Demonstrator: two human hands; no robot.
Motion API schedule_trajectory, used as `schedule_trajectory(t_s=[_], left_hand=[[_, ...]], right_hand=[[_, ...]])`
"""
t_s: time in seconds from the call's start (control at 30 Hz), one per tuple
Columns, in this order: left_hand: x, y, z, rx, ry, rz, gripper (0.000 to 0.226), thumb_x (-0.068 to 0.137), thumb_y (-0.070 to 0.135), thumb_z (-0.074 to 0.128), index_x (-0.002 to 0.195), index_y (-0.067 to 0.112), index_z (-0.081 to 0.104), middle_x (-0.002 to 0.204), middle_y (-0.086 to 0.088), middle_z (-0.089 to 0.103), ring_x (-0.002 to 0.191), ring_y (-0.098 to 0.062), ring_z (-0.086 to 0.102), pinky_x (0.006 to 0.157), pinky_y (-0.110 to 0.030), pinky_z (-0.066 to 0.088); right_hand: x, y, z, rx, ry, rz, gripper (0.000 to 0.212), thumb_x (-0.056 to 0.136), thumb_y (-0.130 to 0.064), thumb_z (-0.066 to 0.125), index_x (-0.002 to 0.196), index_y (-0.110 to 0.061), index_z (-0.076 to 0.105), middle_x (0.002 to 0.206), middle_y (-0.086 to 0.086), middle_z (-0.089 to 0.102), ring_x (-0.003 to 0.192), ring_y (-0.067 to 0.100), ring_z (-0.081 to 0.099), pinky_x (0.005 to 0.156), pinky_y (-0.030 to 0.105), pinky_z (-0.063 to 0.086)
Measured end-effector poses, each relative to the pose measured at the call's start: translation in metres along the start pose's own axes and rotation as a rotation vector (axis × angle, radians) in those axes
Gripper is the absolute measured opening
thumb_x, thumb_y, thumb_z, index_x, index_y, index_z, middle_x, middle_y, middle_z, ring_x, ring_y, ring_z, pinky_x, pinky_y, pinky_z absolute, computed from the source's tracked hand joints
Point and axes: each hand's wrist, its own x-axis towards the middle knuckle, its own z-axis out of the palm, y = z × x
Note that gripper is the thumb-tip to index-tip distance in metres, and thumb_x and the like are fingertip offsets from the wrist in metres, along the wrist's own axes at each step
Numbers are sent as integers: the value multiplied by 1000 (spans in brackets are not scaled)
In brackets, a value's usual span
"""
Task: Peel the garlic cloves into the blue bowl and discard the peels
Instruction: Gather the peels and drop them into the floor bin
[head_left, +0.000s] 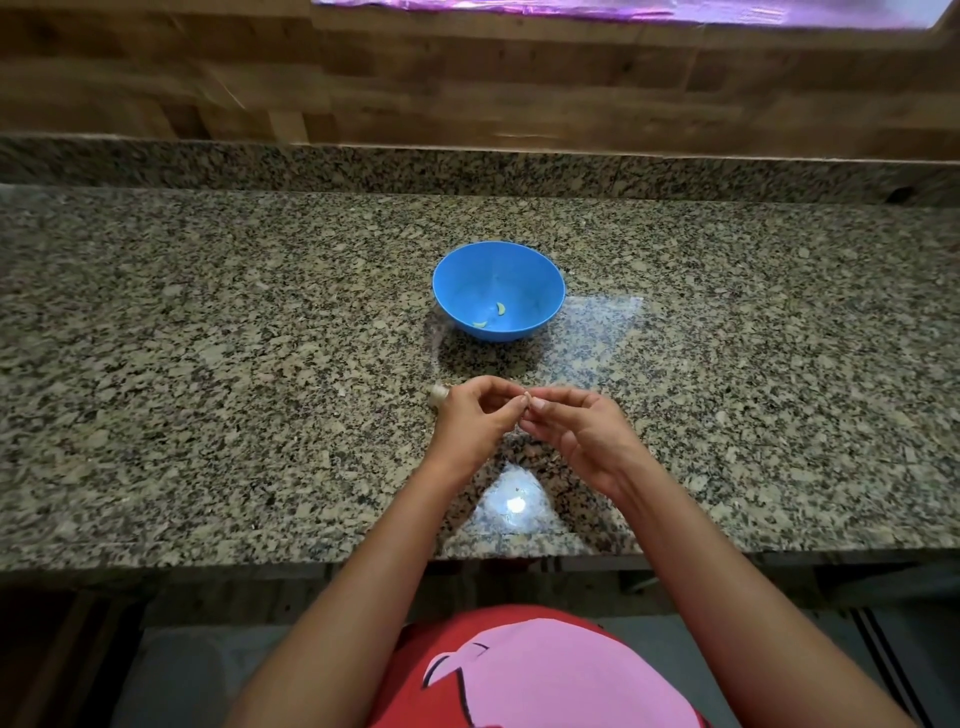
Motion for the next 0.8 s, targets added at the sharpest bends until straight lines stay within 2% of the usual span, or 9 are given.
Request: schedule_trajectory(t_s=[0.27,0.37,0.47,0.53,0.6,0.73,0.8], left_hand=[[-4,4,1,-130,-31,-39,4,86,7,64,85,10,63,79,-2,66,71,-7,64,69,-19,55],[-4,4,0,-177,-55,-70,5,87,6,62,84,9,61,82,-5,64,75,-13,63,73,-23,56],[-5,4,0,-162,-58,-76,4,88,6,61,85,8,59,83,-5,62,75,-13,61,69,-21,55],[-4,5,1,-145,-48,-76,5,88,7,61,85,9,58,83,-5,62,74,-12,61,66,-19,54],[-3,4,1,-147,-51,-92,6,89,8,60,84,10,57,84,-5,62,77,-13,62,70,-21,55],[-1,4,3,-152,-50,-121,6,89,10,60,85,9,56,86,-8,61,79,-15,61,76,-26,57],[1,2,3,-98,-6,-123,8,88,11,62,84,10,55,87,-9,60,78,-16,60,77,-30,57]], right_hand=[[-2,-3,2,83,18,58,14,82,13,56,94,6,59,83,17,68,69,22,69,70,29,58],[-3,-3,1,88,-8,72,16,83,12,57,96,5,61,85,16,70,74,22,69,71,28,59],[-4,-3,3,25,-36,56,19,80,10,60,98,6,62,89,17,70,77,22,69,66,26,58],[-4,-2,4,-14,-19,28,18,78,10,61,95,5,63,85,15,70,75,21,69,66,26,58],[-3,-1,5,-62,4,-12,16,78,11,62,91,2,64,81,11,69,73,18,69,69,25,58],[0,-1,2,-96,24,-47,21,70,6,68,89,-1,62,73,8,69,68,17,68,63,25,57],[5,0,-3,-212,87,-88,21,70,3,70,88,-5,63,76,9,68,70,18,67,65,27,57]])
